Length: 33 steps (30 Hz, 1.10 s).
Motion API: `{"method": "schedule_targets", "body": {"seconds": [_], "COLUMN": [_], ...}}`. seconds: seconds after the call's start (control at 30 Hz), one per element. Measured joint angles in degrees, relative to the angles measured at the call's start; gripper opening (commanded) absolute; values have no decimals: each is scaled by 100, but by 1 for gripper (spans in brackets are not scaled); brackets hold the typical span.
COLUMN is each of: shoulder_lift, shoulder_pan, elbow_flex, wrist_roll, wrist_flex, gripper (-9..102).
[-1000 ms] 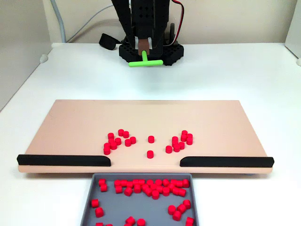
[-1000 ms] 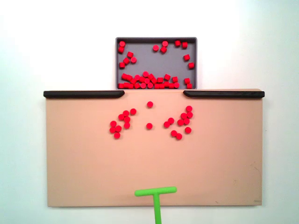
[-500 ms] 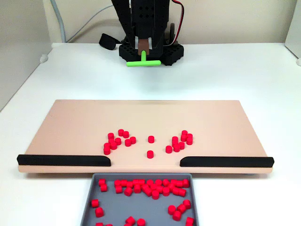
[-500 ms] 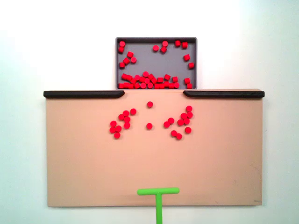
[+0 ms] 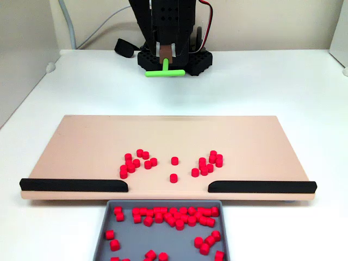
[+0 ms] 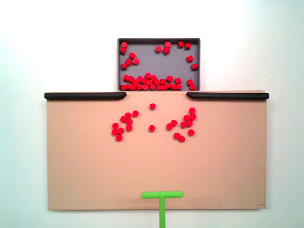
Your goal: Gather the left side granules
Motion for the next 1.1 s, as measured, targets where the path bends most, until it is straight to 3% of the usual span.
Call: {"method": "schedule_targets", "body": {"seconds": [0.6,0.83,1.1], "shoulder_lift": [149,105,-861], "shoulder_pan": [-360,-853,-1292], "elbow_flex": [0,-26,-668], "wrist_roll": [765,2074,4500], "wrist_flex": [0,0,0], "gripper": [0,0,0]}}
